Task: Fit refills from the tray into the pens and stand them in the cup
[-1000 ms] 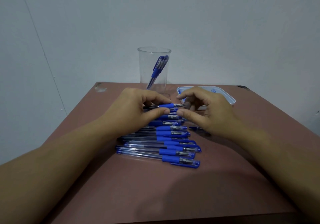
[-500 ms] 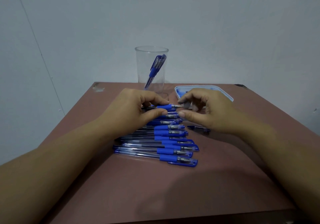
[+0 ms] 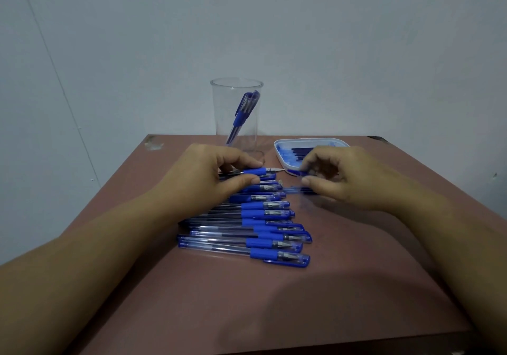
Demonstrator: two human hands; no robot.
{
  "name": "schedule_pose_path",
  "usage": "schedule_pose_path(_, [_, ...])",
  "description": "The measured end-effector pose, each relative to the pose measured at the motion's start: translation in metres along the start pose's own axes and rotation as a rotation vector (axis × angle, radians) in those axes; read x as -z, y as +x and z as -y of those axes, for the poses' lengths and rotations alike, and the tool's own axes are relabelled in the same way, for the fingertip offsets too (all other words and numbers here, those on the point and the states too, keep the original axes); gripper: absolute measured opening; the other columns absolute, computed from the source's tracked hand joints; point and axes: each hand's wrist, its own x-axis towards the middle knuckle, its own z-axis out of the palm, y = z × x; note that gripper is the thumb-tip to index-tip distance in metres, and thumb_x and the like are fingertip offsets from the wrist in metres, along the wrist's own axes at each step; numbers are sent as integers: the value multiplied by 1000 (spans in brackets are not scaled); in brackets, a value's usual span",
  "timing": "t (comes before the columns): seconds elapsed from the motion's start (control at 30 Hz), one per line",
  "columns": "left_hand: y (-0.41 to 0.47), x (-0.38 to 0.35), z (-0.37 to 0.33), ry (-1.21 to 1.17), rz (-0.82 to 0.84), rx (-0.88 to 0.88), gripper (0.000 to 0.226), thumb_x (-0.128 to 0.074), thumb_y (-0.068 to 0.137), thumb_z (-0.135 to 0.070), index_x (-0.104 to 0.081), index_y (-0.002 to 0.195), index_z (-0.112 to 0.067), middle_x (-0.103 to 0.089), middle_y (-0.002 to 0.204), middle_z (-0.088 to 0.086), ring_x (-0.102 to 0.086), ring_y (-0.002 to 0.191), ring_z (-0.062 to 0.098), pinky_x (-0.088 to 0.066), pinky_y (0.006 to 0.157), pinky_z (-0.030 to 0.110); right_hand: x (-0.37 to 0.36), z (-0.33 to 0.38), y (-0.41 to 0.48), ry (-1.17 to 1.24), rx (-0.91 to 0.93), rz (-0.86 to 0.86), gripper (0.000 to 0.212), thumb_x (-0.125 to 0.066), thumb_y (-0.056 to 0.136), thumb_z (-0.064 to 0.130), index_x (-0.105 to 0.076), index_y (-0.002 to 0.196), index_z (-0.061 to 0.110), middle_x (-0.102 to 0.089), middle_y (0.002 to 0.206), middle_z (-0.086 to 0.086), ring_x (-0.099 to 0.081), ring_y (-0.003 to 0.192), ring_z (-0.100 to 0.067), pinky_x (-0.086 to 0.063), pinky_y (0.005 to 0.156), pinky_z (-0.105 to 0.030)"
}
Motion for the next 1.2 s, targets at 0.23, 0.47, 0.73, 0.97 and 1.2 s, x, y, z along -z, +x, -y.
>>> schedule_pose_path(0.23, [0, -2, 1, -4, -27, 0, 23, -76, 80, -32, -74, 102, -35, -68, 82, -27, -65, 78, 1, -43, 63, 6, -19, 15, 4, 142, 134, -62, 16, -64, 91, 29, -59, 93, 45, -63, 94, 26, -62, 85, -8, -51, 72, -22])
schedule_pose_path(0.47, [0, -1, 0, 11, -28, 4, 22, -74, 80, -36, -68, 98, -46, -59, 76, -42, -63, 83, -4, -44, 65, 5, -14, 8, 6, 201, 77, -163, 15, -65, 91, 25, -62, 94, 39, -67, 89, 19, -64, 83, -8, -54, 75, -28])
schedule_pose_path(0.73, [-4, -7, -6, 48, -80, -61, 21, -74, 82, -34, -76, 103, -32, -65, 82, -32, -65, 77, -2, -49, 66, 12, -31, 24, 6, 301, 123, -135, 11, -68, 87, 31, -66, 90, 41, -71, 87, 19, -67, 80, -8, -53, 70, -22])
schedule_pose_path(0.97, [-7, -11, -13, 98, -146, -151, 22, -73, 84, -29, -76, 105, -22, -72, 85, -17, -64, 75, -3, -45, 65, 4, -34, 29, 2, 432, 77, -162, 7, -66, 86, 29, -70, 92, 29, -71, 85, 18, -67, 81, -3, -50, 69, -14])
schedule_pose_path(1.2, [2, -13, -26, -19, -208, -73, 34, -70, 82, -39, -71, 112, -24, -59, 93, -32, -60, 85, -15, -46, 74, 5, -33, 41, 12, 791, -66, -306, 10, -67, 88, 11, -66, 96, 17, -68, 82, -4, -64, 73, -12, -57, 68, -27])
